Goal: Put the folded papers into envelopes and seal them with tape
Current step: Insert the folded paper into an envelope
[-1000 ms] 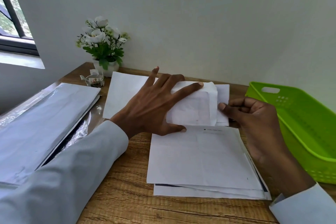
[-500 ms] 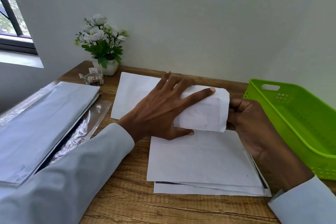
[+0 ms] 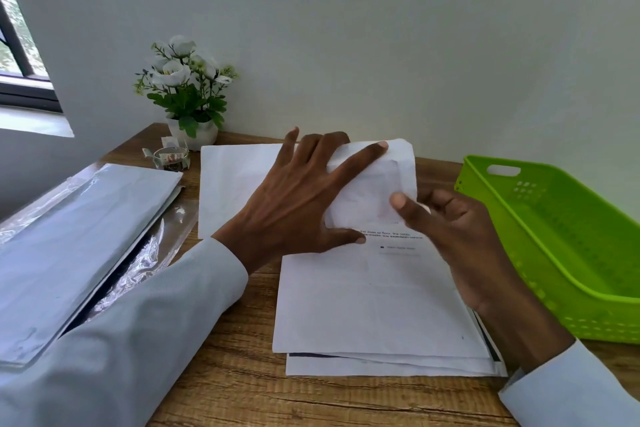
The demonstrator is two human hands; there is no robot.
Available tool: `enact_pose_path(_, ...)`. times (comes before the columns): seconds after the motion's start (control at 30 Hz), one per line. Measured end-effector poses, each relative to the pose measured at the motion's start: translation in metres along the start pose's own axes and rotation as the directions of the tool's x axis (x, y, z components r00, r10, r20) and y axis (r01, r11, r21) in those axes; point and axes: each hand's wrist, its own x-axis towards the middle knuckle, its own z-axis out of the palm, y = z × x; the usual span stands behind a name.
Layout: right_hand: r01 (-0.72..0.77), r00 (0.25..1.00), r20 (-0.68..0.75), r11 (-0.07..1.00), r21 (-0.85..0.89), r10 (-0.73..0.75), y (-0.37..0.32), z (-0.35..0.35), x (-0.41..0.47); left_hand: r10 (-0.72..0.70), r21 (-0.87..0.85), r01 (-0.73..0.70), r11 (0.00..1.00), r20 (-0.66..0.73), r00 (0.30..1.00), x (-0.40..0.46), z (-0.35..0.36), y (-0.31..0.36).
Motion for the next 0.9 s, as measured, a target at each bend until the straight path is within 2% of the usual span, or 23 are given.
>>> enact_pose_path(0.1, -0.033, 0.999, 0.003, 0.999, 0.039, 0.033, 0.001, 0.005, 0.0, -0.033, -0.062, 0.03, 0.998, -0.055, 0.998, 0.005, -0.006, 0.005)
enact_pose_path(0.2, -0.004, 0.999, -0.034, 0.991, 0.135, 0.009, -0.006, 0.004, 0.003, -0.122, -0.204, 0.1, 0.974, -0.1, 0.987, 0.012, -0.018, 0.009)
enact_pose_path(0.3, 0.085, 0.992, -0.1, 0.984, 0.158, -0.07, -0.017, 0.002, 0.007, -0.282, -0.427, 0.186, 0.885, -0.173, 0.944, 0.026, -0.031, 0.011)
enact_pose_path(0.4, 0.205, 0.964, -0.192, 0.973, 0.11, -0.181, -0.028, 0.0, 0.012, -0.388, -0.622, 0.203, 0.757, -0.178, 0.904, 0.046, -0.05, 0.007)
enact_pose_path(0.5, 0.383, 0.869, -0.319, 0.922, -0.05, -0.379, -0.04, -0.006, 0.017, -0.359, -0.754, 0.146, 0.64, -0.125, 0.925, 0.057, -0.07, 0.0)
enact_pose_path(0.57, 0.509, 0.767, -0.342, 0.839, -0.191, -0.543, -0.047, -0.011, 0.016, -0.309, -0.752, 0.067, 0.655, -0.186, 0.933, 0.053, -0.078, -0.002)
enact_pose_path(0.63, 0.617, 0.657, -0.266, 0.706, -0.349, -0.705, -0.046, -0.014, 0.01, -0.251, -0.637, -0.01, 0.771, -0.319, 0.914, 0.042, -0.079, -0.003)
enact_pose_path(0.7, 0.681, 0.592, -0.126, 0.577, -0.451, -0.796, -0.038, -0.014, 0.002, -0.223, -0.525, 0.001, 0.851, -0.36, 0.906, 0.022, -0.073, -0.004)
enact_pose_path(0.77, 0.717, 0.591, 0.027, 0.509, -0.476, -0.807, -0.025, -0.012, -0.003, -0.216, -0.482, 0.049, 0.875, -0.297, 0.93, -0.001, -0.063, -0.005)
enact_pose_path(0.9, 0.709, 0.668, 0.296, 0.464, -0.531, -0.682, 0.001, -0.005, -0.01, -0.145, -0.492, 0.114, 0.863, -0.026, 0.989, -0.04, -0.041, -0.002)
